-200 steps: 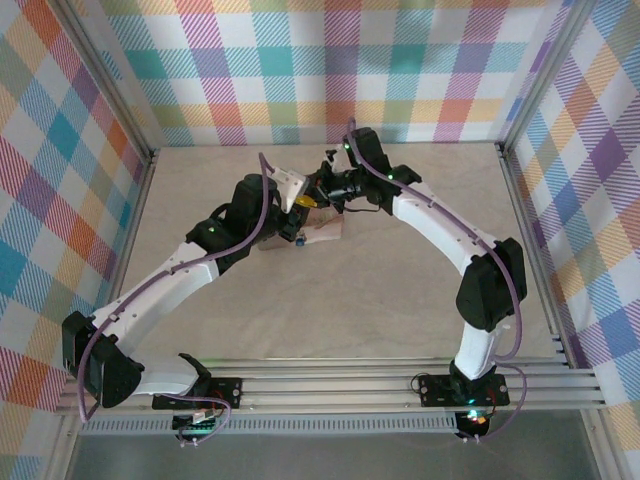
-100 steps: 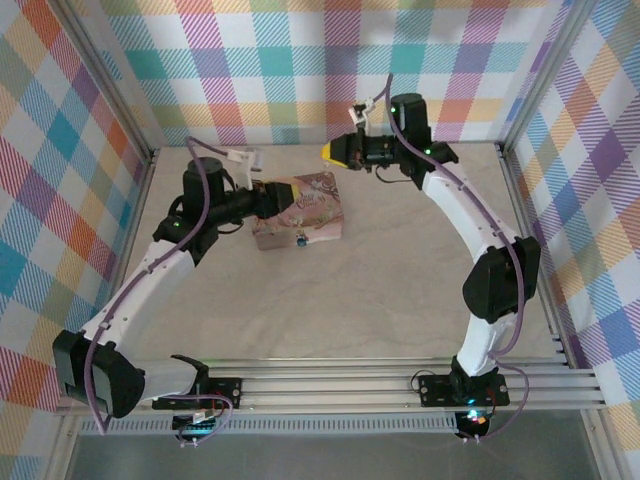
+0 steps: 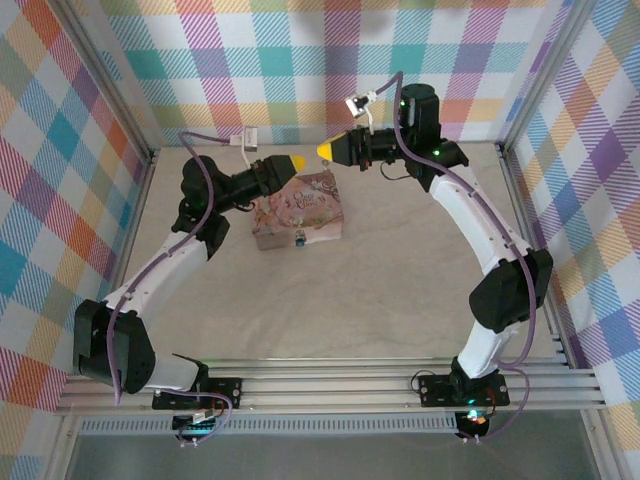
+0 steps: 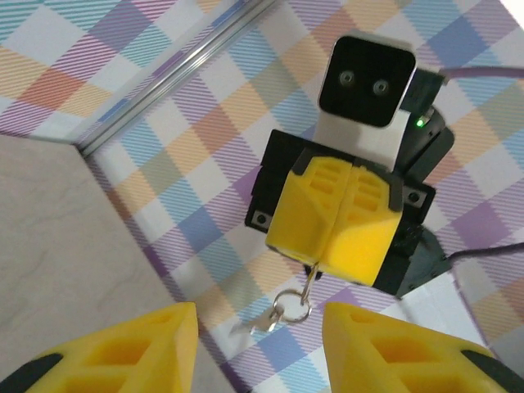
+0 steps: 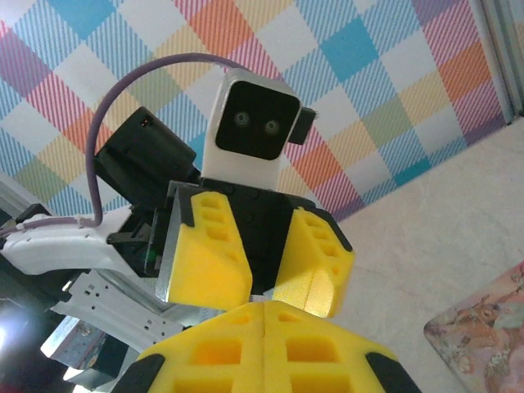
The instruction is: Unlock the padlock with the key
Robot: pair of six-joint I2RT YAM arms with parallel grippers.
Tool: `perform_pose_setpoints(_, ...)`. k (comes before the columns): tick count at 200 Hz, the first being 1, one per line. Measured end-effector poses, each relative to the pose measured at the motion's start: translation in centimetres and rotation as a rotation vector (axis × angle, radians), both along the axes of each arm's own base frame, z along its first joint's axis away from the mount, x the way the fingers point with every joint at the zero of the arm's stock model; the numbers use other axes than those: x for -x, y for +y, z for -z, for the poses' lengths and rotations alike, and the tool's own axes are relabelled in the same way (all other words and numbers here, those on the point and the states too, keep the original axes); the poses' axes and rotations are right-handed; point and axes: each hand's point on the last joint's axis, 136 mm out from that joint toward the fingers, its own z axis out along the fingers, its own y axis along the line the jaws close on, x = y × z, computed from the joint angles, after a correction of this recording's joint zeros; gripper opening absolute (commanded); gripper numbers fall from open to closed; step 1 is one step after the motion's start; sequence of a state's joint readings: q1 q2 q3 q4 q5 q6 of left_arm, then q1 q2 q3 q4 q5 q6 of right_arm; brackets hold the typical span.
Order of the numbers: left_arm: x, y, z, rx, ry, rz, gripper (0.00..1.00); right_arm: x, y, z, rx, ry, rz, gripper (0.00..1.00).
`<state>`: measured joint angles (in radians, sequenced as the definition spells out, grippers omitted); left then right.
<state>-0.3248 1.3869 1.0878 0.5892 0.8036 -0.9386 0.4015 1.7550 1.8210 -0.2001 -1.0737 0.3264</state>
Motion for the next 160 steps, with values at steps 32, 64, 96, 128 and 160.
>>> perform_pose_setpoints(32,0.6,-0.9,-1.1,0.044,-0.021,0.035,0.41,0.1,0.1,-0.4,-0.027,-0.018,-0.018,0.00)
perform_pose_setpoints(64,1.3,-2.5,-0.6,0.051,-0.011,0.084,0.38,0.2,0.2,-1.4,-0.056,-0.031,-0.032,0.00)
perform_pose_setpoints(96,1.0,-3.1,0.2,0.048,0.012,0.097,0.36,0.4,0.2,-2.0,-0.070,-0.030,-0.042,0.00)
perform_pose_setpoints(128,0.8,-3.2,0.3,0.053,0.024,0.100,0.34,0.6,0.2,-2.1,-0.074,-0.032,-0.055,0.00)
perform_pose_setpoints(160,0.9,-3.1,-0.4,0.067,0.007,0.102,0.33,0.6,0.2,-1.9,-0.072,-0.028,-0.060,0.00)
